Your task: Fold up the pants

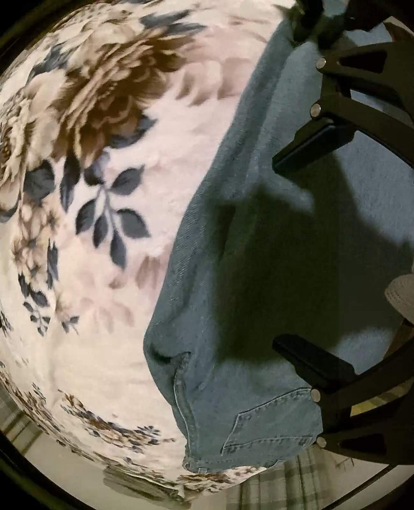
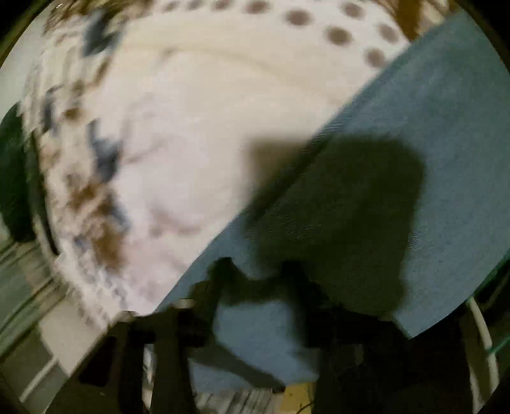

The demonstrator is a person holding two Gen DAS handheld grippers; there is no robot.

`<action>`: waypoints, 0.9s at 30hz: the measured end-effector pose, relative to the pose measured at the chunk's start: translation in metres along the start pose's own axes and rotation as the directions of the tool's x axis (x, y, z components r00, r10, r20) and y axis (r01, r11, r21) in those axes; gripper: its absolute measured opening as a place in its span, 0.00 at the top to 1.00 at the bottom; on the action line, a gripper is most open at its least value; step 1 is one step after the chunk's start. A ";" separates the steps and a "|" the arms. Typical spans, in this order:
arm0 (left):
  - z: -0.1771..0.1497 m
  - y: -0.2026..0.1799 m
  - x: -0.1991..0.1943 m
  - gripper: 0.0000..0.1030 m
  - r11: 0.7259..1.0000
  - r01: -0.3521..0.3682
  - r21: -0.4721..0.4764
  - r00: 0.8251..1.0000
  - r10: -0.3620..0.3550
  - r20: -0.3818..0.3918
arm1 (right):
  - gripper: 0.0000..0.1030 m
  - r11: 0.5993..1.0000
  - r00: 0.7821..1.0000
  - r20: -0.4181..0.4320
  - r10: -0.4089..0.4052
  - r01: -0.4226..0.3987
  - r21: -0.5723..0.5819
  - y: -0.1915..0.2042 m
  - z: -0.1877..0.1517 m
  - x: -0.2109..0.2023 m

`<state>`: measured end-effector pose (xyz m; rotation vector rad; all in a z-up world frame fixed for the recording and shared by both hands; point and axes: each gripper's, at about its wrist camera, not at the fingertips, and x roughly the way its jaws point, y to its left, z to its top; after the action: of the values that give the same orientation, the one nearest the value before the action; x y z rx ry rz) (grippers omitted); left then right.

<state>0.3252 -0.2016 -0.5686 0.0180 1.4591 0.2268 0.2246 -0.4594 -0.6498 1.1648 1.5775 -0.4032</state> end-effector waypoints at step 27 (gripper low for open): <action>-0.119 -0.019 -0.001 0.00 0.987 0.120 0.105 0.992 -0.115 -0.049 | 0.43 0.978 0.894 0.413 0.172 -0.206 0.039 -0.279 0.011 -0.124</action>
<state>0.2105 -0.2355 -0.5840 0.0150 1.5081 0.0520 -0.0097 -0.6545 -0.6286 1.1940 1.0820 -0.5469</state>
